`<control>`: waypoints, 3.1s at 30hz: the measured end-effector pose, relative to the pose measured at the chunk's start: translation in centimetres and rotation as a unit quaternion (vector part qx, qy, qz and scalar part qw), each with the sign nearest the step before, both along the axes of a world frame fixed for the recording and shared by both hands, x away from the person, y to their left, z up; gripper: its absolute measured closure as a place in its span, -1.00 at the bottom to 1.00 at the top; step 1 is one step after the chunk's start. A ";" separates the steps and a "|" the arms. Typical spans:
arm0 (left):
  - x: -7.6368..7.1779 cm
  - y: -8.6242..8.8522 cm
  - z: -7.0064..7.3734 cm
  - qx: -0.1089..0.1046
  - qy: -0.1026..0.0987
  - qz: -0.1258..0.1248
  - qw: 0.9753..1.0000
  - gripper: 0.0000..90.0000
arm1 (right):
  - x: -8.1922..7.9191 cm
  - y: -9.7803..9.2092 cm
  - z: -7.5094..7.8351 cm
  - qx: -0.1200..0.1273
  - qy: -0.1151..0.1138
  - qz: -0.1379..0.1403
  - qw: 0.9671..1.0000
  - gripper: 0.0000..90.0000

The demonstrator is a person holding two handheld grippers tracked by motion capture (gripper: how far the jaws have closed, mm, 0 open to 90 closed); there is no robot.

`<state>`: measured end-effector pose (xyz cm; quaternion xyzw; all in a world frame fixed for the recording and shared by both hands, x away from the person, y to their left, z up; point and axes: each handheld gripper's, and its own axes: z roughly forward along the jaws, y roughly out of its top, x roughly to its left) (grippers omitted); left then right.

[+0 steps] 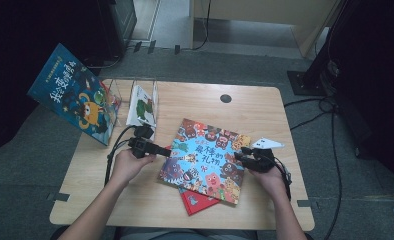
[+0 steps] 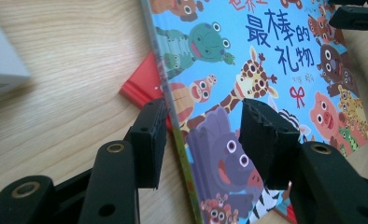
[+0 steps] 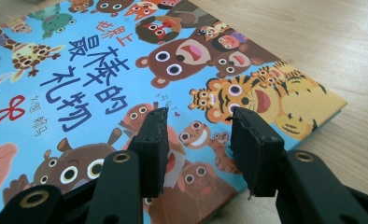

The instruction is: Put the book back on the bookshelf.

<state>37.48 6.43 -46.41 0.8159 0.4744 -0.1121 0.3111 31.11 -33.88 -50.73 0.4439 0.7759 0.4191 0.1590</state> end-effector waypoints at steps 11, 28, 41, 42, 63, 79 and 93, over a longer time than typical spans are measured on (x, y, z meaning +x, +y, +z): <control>0.0 -2.0 -1.2 0.000 -0.010 -0.019 1.000 0.16 | -0.8 -1.0 0.0 0.004 0.001 -0.014 1.000 0.31; -0.7 -2.0 -1.6 -0.003 -0.036 -0.015 0.999 0.28 | -1.5 -1.9 -0.1 0.005 0.013 -0.030 0.999 0.40; -0.9 -1.6 -2.0 0.010 -0.067 -0.002 0.998 0.77 | -1.5 -2.0 0.0 0.005 0.013 -0.034 0.999 0.80; -0.9 -1.6 -2.0 0.011 -0.072 -0.003 0.997 0.81 | -1.6 -1.9 0.0 0.004 0.013 -0.036 0.999 0.84; -1.5 1.3 -2.3 -0.019 -0.045 0.000 0.999 1.00 | -1.3 -2.3 -0.2 -0.009 0.039 -0.045 0.998 1.00; -2.7 2.9 -3.1 -0.023 -0.021 0.014 0.999 0.97 | 0.6 -1.6 -0.1 -0.002 0.044 -0.053 0.998 1.00; -4.5 2.8 -3.0 -0.013 -0.034 0.023 0.999 1.00 | 2.6 -0.2 -0.2 0.002 0.044 -0.047 0.998 1.00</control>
